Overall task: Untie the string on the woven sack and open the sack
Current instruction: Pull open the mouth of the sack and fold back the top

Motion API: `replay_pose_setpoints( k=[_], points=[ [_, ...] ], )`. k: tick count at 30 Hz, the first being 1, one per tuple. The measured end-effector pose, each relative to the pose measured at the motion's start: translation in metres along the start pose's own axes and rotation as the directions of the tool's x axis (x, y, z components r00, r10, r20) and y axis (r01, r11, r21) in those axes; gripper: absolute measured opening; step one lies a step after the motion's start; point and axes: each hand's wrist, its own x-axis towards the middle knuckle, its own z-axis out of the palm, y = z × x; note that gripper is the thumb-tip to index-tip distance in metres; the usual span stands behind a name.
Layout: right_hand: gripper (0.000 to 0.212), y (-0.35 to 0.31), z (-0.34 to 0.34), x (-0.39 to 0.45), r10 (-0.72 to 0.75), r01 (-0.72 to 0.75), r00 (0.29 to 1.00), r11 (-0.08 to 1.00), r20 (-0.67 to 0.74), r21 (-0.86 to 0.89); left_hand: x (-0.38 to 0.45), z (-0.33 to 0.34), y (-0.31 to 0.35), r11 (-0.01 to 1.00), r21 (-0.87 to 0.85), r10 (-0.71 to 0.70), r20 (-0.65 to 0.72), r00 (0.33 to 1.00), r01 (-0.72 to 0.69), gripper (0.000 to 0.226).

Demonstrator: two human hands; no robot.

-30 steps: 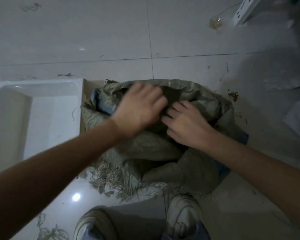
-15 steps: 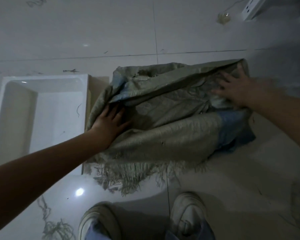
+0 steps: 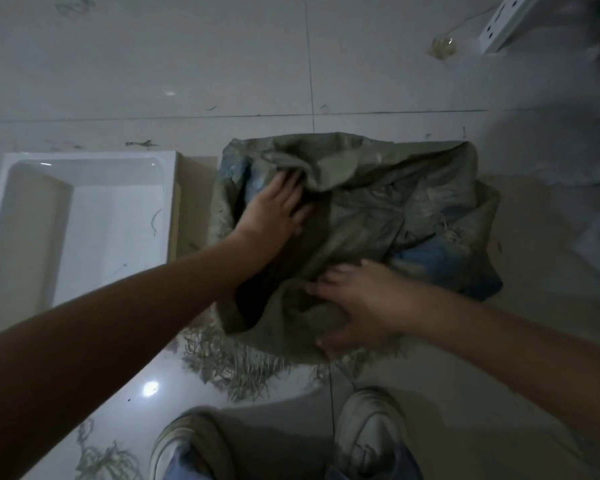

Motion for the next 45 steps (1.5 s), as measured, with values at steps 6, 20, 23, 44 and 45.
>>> replay_pose_setpoints(
  k=[6,20,23,44,45],
  points=[
    [0.082,-0.001,0.054,-0.025,0.062,-0.071,0.989,0.995,0.134,0.064,0.013,0.018,-0.067,0.956,-0.002,-0.293,0.042,0.955,0.293,0.089],
    [0.028,0.07,0.008,-0.033,-0.209,0.181,0.978,0.877,-0.013,-0.445,-0.067,-0.029,0.035,0.77,-0.393,0.526,-0.053,0.849,-0.502,0.072],
    [0.016,0.079,0.015,-0.037,-0.323,0.103,0.834,0.887,-0.447,-0.449,-0.075,-0.016,0.026,0.804,-0.358,0.289,-0.462,0.838,-0.475,0.037],
    [0.117,0.049,0.015,-0.007,0.081,-0.098,0.992,0.976,-0.094,-0.193,-0.053,0.001,0.016,0.866,-0.495,0.213,0.233,0.949,-0.073,0.116],
    [0.124,0.051,0.02,-0.003,0.107,-0.096,0.994,0.973,0.039,-0.21,-0.055,0.004,0.019,0.874,-0.475,0.236,0.23,0.944,-0.103,0.115]
  ],
)
